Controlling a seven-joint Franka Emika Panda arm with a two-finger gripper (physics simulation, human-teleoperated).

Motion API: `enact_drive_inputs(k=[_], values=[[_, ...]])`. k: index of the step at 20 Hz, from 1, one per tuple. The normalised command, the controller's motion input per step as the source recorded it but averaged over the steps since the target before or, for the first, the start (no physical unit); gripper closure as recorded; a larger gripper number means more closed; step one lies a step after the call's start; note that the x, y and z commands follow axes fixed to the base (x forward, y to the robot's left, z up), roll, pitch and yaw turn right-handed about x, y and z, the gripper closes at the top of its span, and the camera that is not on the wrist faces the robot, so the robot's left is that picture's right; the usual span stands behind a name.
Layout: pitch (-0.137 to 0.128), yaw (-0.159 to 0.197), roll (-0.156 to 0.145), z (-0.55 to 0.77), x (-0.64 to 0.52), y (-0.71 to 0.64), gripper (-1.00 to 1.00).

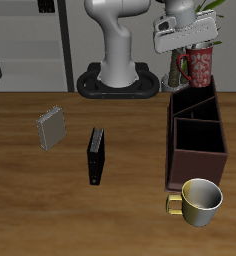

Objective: Place the red mug into the left desk caddy's left compartment

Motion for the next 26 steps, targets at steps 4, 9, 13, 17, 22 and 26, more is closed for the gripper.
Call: enact_drive_inputs(k=[4, 9, 13, 17, 22, 26], values=[[0.015, -0.009, -0.015, 0.01, 0.13, -0.16, 1.0], [0.027, -0.022, -0.022, -0.07, 0.05, -0.06, 1.0], [0.004, -0.009, 0.008, -0.09, 0.03, -0.01, 1.0], [0.07, 0.01, 0.041, -0.29, 0.05, 0.03, 1.0], [0.012, -0.003, 0.022, -0.12, 0.03, 0.09, 1.0], [0.022, 0.004, 0.001, -0.17, 0.05, -0.07, 1.0]])
